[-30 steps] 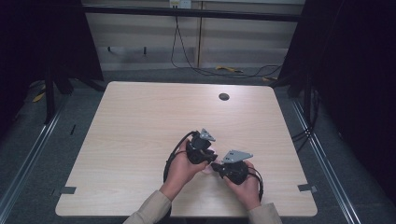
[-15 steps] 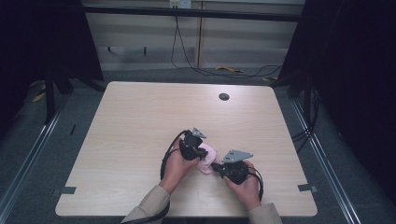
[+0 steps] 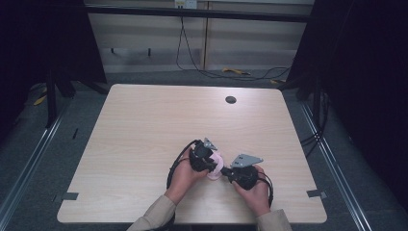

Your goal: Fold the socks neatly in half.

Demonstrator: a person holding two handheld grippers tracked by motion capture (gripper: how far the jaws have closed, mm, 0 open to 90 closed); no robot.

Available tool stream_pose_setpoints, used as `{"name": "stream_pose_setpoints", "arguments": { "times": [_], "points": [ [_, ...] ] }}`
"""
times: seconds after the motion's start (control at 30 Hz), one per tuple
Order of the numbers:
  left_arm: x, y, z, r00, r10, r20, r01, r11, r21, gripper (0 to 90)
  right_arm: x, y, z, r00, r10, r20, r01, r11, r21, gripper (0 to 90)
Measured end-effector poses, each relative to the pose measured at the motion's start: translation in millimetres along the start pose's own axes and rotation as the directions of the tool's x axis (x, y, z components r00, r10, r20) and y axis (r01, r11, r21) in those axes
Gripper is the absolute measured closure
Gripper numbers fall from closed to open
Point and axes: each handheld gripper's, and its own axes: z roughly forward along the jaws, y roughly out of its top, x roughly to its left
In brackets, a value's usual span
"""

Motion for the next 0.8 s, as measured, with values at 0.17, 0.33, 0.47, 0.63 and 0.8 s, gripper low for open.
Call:
{"name": "stream_pose_setpoints", "arguments": {
  "times": [0.17, 0.33, 0.47, 0.63, 0.8],
  "points": [
    [-4.9, 1.2, 0.8, 0.9997, 0.023, -0.008, -0.022, 0.9996, 0.015, 64.1, -10.2, -4.9, -6.8, 0.9987, 0.041, 0.030, -0.040, 0.999, -0.008, 89.7],
    [-10.5, 2.7, 1.7, 0.9983, 0.057, -0.009, -0.056, 0.9979, 0.033, 52.4, -11.3, -6.3, -5.8, 0.9985, 0.042, 0.034, -0.042, 0.999, -0.002, 88.9],
    [-14.0, 2.5, 1.9, 0.9981, 0.060, -0.017, -0.059, 0.9979, 0.026, 51.3, -11.8, -6.3, -5.8, 0.9986, 0.042, 0.033, -0.042, 0.999, 0.000, 88.7],
    [-16.7, 3.6, -1.7, 0.9979, 0.061, -0.024, -0.060, 0.9981, 0.015, 37.9, -12.1, -6.3, -5.3, 0.9986, 0.041, 0.034, -0.041, 0.999, -0.002, 88.7],
    [-4.6, 7.0, -15.8, 0.9992, -0.001, -0.041, -0.002, 0.9973, -0.073, 39.8, -12.0, -6.1, -5.6, 0.9986, 0.043, 0.031, -0.043, 0.999, -0.005, 88.7]
  ]
}}
